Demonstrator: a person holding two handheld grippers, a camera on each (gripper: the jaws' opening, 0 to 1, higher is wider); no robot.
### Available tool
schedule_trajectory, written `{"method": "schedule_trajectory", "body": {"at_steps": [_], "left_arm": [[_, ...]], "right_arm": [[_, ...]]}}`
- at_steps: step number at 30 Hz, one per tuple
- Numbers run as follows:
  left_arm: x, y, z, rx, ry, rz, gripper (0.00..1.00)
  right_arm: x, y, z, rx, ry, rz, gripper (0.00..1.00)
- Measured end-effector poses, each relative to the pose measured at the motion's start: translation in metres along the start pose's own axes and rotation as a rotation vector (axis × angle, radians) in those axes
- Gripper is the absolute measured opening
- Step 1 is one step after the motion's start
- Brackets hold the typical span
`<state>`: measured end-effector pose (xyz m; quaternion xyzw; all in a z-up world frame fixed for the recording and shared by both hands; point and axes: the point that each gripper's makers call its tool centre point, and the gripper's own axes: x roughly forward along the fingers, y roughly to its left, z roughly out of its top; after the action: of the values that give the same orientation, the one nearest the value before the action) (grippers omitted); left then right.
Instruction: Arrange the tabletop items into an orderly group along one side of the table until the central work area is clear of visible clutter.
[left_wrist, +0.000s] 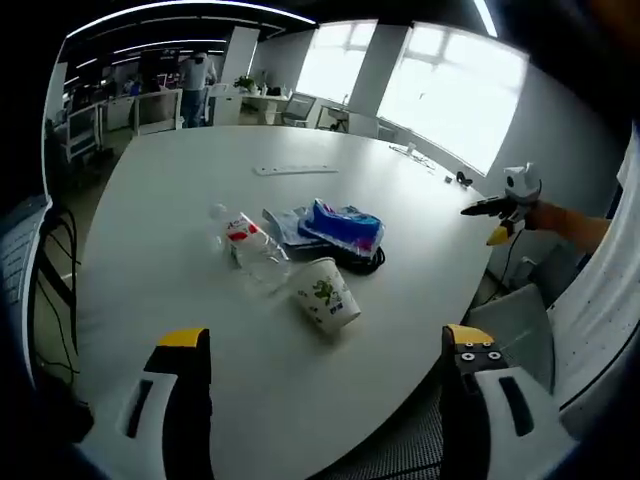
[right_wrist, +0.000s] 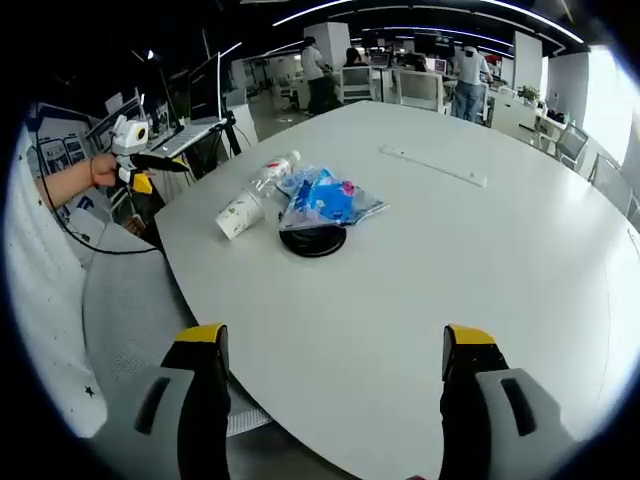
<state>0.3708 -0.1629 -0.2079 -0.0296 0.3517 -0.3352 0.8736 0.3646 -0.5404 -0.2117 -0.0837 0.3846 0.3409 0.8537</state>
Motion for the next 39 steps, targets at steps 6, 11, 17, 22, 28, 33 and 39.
{"method": "schedule_trajectory", "body": {"at_steps": [6,11,17,22,28,33,39], "left_arm": [[0.0005,-0.0005,-0.0004,-0.002,-0.002,-0.001,0.98],[0.0012,-0.0008,-0.0003,0.0,-0.001,-0.001,0.98],[0.0027,-0.0022,0.0001,0.001,-0.002,-0.004,0.97],[0.0035,-0.0024,0.0004,0.003,-0.004,-0.005,0.97],[0.0047,-0.0018,0.0013,0.004,-0.003,-0.008,0.97],[0.0056,-0.0014,0.0026,0.006,-0.004,-0.01,0.96],[0.0075,-0.0006,0.0062,0.019,0.001,-0.015,0.96]], "right_arm": [[0.0004,0.0004,-0.0003,0.0,0.001,-0.001,0.88],[0.0012,0.001,-0.0002,0.0,0.0,0.002,0.87],[0.0027,0.0023,0.0005,0.0,-0.002,0.006,0.87],[0.0042,0.0033,0.0015,-0.001,-0.002,0.008,0.87],[0.006,0.0043,0.003,0.0,-0.004,0.01,0.87],[0.0079,0.0031,0.0037,0.001,-0.005,0.012,0.87],[0.01,0.003,0.0055,0.0,-0.01,0.015,0.87]]}}
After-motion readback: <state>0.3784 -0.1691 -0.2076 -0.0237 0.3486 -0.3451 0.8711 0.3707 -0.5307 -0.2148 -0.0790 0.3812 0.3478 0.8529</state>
